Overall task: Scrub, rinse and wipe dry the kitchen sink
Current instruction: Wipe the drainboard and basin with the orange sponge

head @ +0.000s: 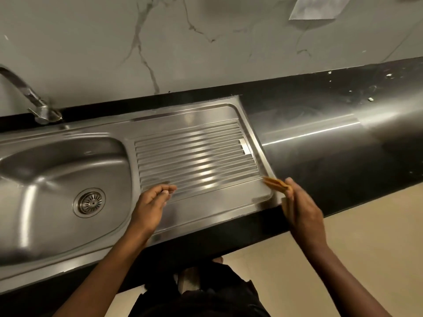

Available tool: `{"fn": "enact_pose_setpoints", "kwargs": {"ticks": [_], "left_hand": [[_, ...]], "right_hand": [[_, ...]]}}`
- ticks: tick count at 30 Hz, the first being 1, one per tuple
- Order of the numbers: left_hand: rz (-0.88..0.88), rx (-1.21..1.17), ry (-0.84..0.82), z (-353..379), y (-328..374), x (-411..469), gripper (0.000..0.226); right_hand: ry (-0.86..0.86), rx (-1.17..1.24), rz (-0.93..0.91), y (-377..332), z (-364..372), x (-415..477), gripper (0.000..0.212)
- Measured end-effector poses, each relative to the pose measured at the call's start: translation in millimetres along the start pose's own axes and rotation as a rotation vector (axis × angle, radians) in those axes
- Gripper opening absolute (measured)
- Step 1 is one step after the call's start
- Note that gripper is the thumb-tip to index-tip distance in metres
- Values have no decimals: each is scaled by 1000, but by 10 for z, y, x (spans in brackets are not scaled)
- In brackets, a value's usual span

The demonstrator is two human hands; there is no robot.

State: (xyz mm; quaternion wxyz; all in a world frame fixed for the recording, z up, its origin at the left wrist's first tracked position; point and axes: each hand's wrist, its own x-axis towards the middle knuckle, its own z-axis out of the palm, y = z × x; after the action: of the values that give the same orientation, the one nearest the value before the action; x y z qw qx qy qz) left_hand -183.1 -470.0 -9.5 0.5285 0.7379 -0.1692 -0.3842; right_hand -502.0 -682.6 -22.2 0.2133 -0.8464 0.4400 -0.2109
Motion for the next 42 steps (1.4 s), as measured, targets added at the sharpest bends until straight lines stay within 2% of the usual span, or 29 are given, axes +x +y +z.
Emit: {"fn": "enact_pose_setpoints", "kwargs": {"ticks": [2,4,8,12,19,27,34,38,42], "left_hand": [[-6,2,12,143,34,46,29],[-16,2,30,265,72,81,29],[-33,24,45,433,129,122,29],[-28,43,47,549,135,161,32],[-47,42,62,585,64,214,34],[-61,7,118,400,-44,198,34],[-45,10,146,352,-59,183,29],[-30,20,126,444,-1,208,34],[-31,-1,122,544,5,240,31]], "right_hand": [[136,54,68,116,-121,98,46],[122,50,78,234,-133,106,53],[-217,-82,-55,544,32,22,64],[-446,-342,-119,707,196,156,85],[-395,-417,13,499,597,372,82],[-434,-430,-112,286,1016,1471,73],[-546,-440,-268,177,1220,2406,70],[-582,-450,-285,169,1171,2483,72],[-600,-434,-275,242,952,1995,73]]}}
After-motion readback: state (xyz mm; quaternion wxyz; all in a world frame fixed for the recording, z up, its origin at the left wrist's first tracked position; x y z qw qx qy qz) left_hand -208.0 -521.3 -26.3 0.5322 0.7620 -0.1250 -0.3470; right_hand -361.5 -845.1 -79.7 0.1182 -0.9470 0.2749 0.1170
